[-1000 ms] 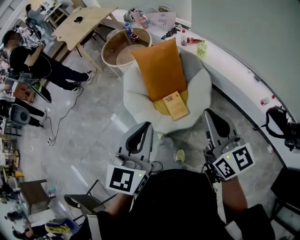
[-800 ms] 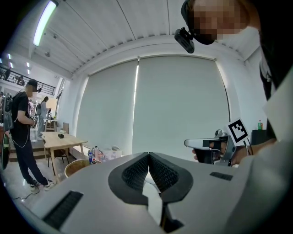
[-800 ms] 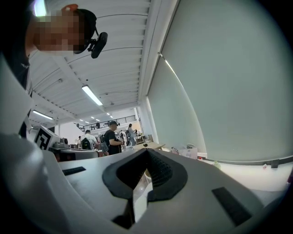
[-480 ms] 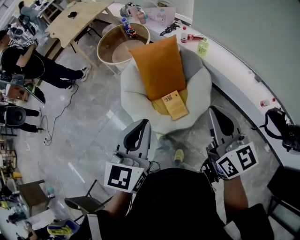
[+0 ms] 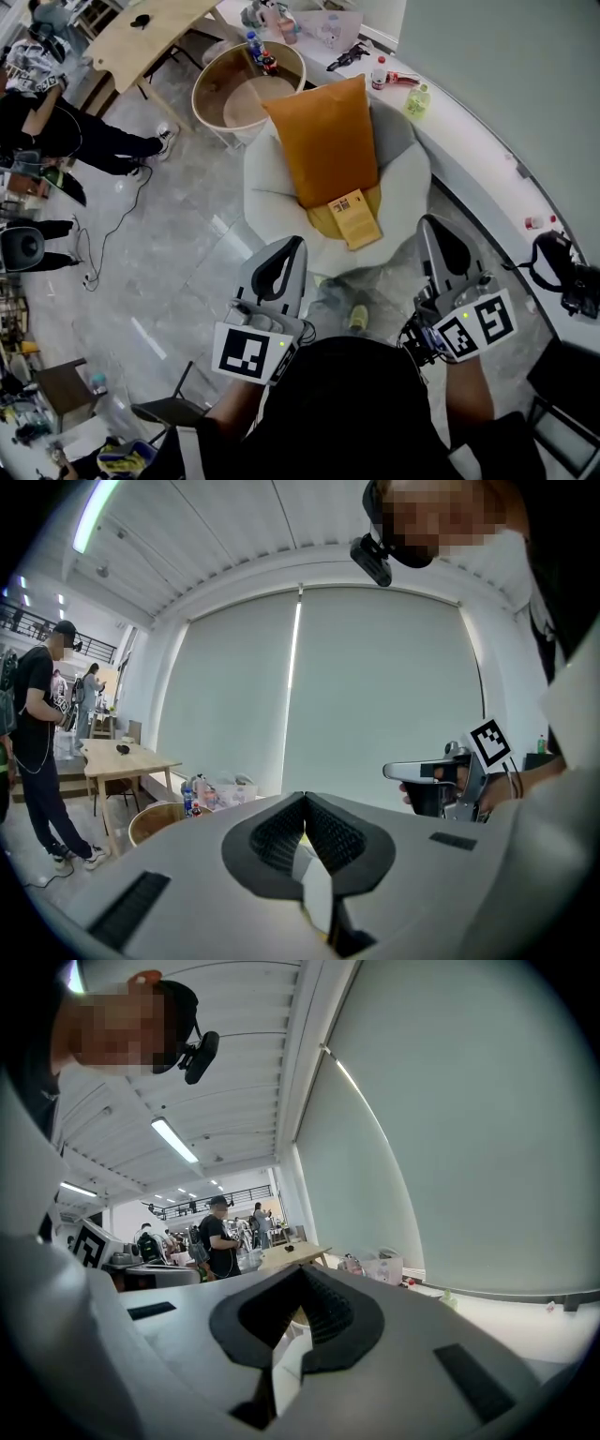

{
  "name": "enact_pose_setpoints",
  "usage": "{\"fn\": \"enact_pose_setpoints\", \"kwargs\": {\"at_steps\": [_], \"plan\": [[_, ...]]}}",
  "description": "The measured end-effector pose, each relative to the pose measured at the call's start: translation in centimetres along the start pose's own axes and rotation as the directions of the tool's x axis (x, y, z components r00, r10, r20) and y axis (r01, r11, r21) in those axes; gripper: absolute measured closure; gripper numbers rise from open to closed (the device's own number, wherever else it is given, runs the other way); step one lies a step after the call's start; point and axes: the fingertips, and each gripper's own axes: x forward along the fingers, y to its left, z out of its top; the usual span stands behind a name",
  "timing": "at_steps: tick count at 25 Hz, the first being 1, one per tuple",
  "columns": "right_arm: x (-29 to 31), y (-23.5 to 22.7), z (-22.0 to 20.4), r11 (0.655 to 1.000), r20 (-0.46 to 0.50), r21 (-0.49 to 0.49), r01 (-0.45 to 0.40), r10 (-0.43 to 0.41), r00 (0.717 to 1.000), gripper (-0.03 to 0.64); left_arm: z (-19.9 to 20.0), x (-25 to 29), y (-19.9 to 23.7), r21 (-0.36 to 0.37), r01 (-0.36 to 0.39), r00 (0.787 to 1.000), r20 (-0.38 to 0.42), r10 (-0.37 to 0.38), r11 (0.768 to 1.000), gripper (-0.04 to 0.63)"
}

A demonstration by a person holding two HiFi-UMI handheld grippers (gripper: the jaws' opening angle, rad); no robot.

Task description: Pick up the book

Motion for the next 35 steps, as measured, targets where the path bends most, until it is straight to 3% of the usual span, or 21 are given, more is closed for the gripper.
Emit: {"fn": "enact_pose_setpoints", "kwargs": {"at_steps": [16,25,29,35], "plan": [[9.4,-0.2,1.2,1.0,-0.026,-0.01,0.021,-0.021,0.999,0.603,1.3,4.7,8.7,-0.021,0.006,1.0,0.013,-0.006,1.0,0.583],[12.3,0.8,1.7,0.999,-0.003,-0.008,0.048,-0.048,0.999,0.603,1.6,5.8,10.7,-0.046,0.065,0.996,0.062,-0.062,0.997,0.583],[12.6,1.1,1.7,0.998,-0.008,-0.022,0.051,-0.051,0.999,0.603,1.1,5.5,11.0,-0.032,0.068,0.997,0.023,-0.067,0.997,0.583],[13.2,1.3,2.0,0.998,-0.013,-0.042,0.046,-0.046,0.999,0.603,1.3,5.2,11.4,-0.043,0.067,0.996,0.057,-0.065,0.997,0.583]]}}
